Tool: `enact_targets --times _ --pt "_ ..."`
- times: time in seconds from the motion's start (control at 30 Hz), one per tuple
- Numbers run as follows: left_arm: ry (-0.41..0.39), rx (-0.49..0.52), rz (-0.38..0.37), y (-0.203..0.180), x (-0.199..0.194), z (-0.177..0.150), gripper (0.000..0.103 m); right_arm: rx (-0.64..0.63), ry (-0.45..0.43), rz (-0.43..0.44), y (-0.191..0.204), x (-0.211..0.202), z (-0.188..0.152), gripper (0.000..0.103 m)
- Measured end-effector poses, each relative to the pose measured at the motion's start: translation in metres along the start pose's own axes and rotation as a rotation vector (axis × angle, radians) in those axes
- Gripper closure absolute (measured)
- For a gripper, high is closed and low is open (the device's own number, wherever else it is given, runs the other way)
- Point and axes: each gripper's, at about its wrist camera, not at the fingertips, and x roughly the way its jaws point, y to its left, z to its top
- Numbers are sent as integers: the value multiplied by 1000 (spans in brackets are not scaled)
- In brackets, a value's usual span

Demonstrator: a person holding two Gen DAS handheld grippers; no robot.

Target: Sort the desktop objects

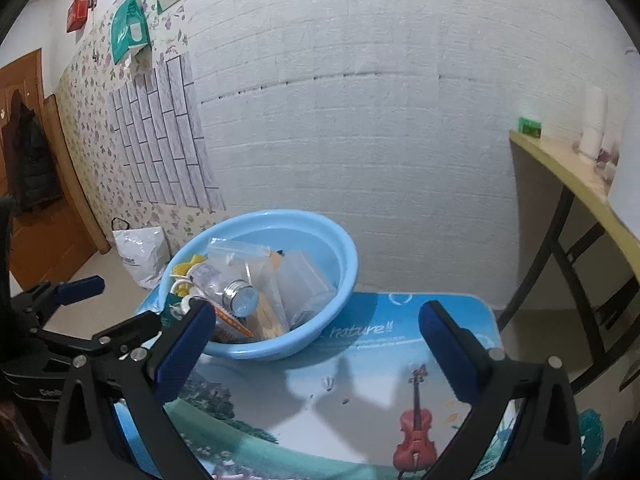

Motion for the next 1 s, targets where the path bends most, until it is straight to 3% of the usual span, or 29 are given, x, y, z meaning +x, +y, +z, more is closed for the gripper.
enact_targets --times 1.0 --pt "10 -9 -23 0 -2 -7 0 36 41 21 -4 -2 -14 0"
